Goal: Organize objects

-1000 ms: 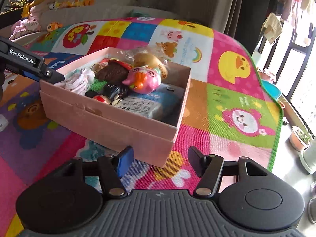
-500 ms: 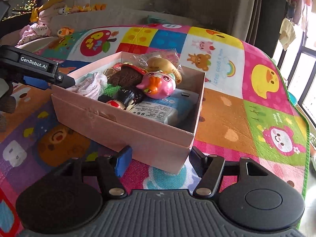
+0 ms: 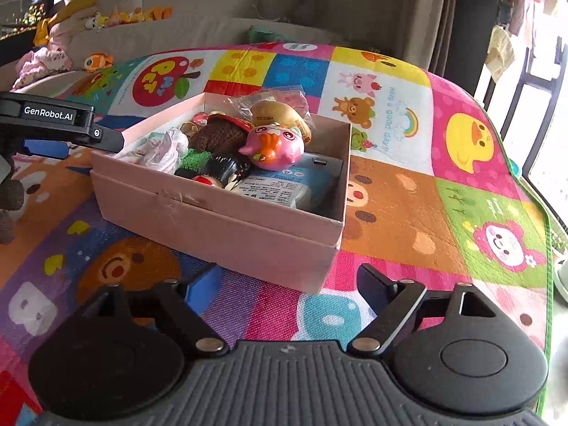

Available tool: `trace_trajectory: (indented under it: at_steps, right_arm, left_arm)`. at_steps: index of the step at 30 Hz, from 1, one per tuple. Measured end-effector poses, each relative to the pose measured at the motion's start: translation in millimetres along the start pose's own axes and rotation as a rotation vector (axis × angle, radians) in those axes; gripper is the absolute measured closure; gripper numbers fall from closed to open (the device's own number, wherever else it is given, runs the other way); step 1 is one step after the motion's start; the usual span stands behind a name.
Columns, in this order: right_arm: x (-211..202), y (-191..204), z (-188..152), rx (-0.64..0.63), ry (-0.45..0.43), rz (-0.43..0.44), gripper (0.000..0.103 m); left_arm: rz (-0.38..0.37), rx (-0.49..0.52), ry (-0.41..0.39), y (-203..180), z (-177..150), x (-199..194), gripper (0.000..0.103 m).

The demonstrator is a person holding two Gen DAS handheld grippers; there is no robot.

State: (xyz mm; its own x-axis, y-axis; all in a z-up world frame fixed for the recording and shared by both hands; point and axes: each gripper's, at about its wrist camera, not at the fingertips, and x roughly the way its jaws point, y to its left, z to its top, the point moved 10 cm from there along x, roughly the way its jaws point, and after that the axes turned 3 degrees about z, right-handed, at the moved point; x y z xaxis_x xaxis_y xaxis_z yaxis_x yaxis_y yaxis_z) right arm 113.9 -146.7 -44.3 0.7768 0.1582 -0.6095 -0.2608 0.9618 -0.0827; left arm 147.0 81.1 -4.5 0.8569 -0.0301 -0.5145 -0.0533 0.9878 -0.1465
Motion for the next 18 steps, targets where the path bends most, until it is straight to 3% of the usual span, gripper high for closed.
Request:
trace_trajectory:
  at_steps: [3, 7, 11, 18]
  right_arm:
    - [-22.2, 2.6, -15.6, 0.071, 0.008, -0.011, 0.0]
    - [-41.9, 11.6, -43.7, 0.134, 0.055, 0.009, 0.0]
    - [-41.2, 21.4, -64.7, 0.102, 0.105, -0.038, 0.0]
    - [-29.6, 11.6, -63.3, 0.178, 0.101, -0.021, 0.0]
  left_arm:
    - [-0.048, 0.046, -0.019, -10.2, -16.4, -35.3, 0.004]
    - [-0.091, 0.096, 0.072, -20.3, -67.7, -62.3, 0.004]
    - [-0.048, 0.13, 0.162, -24.3, -107.5, -59.6, 0.004]
    - [0.065, 0.186, 0.152, -28.0, -110.9, -47.8, 0.003]
